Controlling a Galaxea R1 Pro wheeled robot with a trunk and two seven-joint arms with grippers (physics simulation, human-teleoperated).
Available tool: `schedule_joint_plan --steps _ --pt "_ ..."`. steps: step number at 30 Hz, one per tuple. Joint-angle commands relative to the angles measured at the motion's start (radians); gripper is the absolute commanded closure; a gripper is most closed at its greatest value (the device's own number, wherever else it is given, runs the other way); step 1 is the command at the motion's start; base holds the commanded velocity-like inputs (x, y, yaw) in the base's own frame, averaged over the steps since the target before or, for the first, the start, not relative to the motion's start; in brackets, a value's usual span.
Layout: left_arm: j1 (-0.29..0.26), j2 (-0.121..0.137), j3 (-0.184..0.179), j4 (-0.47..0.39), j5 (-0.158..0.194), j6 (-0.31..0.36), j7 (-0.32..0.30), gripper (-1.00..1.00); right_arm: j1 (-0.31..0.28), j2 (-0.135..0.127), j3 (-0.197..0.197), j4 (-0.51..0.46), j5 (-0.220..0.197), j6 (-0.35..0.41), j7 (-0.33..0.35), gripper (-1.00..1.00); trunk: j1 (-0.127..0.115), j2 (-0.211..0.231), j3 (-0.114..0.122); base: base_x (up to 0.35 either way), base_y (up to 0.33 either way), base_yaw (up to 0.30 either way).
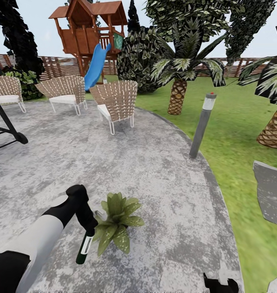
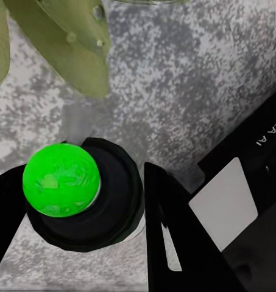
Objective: Pick up the pesticide atomizer in the garden and spray insectifuge to fully cover both potted plants in the garden.
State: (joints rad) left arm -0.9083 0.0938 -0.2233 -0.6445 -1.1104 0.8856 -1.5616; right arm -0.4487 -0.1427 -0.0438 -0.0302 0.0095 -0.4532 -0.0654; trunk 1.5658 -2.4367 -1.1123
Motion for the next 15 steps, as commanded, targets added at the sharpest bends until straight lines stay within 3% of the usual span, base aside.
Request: schedule_joint_plan --steps 1,8,12,15 --pt "0.001 0.0 -0.004 -0.001 -0.006 0.01 -0.009 1.0 -0.001 0.0 -0.004 0.001 0.001 -0.004 -0.001 -1.0 0.0 0.0 -0.001 -0.091 0.26 0.0" --pt "0.004 0.0 -0.006 -0.001 -0.006 0.009 -0.009 1.0 -0.001 0.0 -0.004 0.001 0.0 -0.004 -0.001 -1.0 0.0 0.0 -0.001 -0.071 0.241 0.0" --pt "0.007 0.0 -0.007 0.0 -0.006 0.008 -0.009 1.0 -0.001 0.0 -0.004 0.0 0.0 -0.004 -0.001 -1.0 0.0 0.0 -0.001 -0.005 0.106 0.0" --pt "0.041 -0.001 -0.007 0.0 -0.007 0.007 -0.009 1.0 -0.001 0.0 -0.004 0.0 0.0 -0.004 -0.002 -1.0 0.0 0.0 -0.001 0.0 0.014 -0.12"
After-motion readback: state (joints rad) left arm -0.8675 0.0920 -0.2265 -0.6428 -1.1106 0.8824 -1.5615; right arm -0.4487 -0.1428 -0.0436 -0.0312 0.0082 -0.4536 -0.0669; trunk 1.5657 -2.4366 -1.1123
